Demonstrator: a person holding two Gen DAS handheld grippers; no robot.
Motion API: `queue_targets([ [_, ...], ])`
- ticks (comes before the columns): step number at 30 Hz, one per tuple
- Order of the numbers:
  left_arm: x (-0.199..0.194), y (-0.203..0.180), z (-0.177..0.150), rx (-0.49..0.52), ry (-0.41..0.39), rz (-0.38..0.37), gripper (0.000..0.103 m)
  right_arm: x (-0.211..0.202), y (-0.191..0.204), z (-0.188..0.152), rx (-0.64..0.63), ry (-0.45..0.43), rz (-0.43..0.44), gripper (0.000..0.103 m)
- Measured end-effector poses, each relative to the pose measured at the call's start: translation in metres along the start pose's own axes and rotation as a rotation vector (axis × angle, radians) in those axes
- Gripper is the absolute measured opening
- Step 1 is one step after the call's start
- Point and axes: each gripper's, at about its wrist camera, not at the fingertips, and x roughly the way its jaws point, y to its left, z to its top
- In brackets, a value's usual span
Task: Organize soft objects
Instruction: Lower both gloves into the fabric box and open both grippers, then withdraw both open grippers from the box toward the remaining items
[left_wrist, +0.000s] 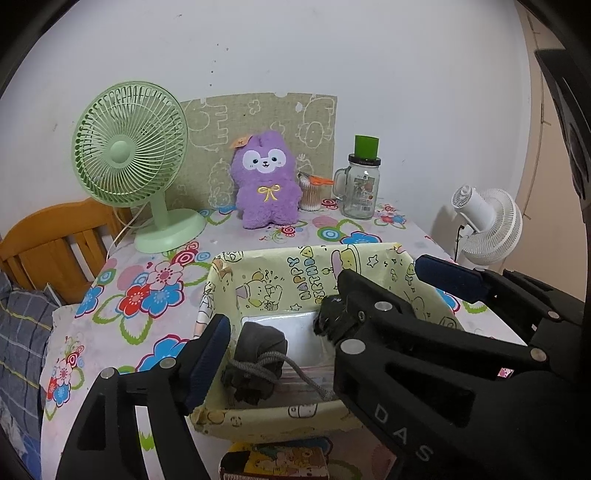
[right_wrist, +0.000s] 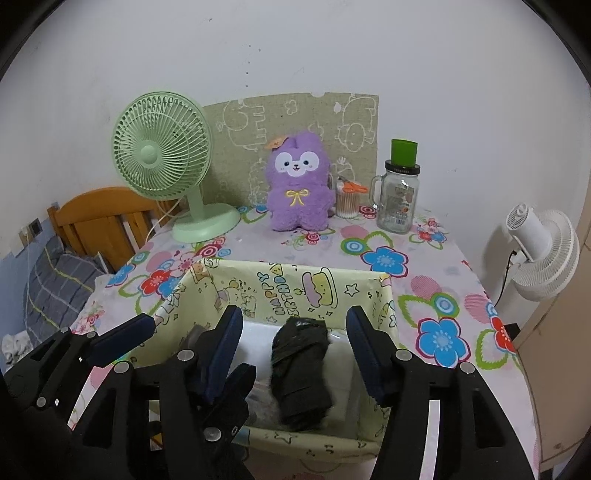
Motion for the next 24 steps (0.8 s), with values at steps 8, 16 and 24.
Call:
queue_targets([
  [8, -0.015, -0.003, -0.003, 0.003, -0.015, -0.007, 0.080, -0.019, 0.000, -0.002, 0.011, -0.016, -0.006, 0.072],
  [16, -0.035, -0.008, -0.005, 0.003, -0.041, -0.018, 0.081, -0.043, 0.000, -0.006, 0.012, -0.044, -0.021, 0.079],
  [24, -0.053, -0.015, -0.007, 0.008, -0.066, -0.031, 0.087, -0.066, 0.001, -0.009, 0.008, -0.069, -0.039, 0.080],
])
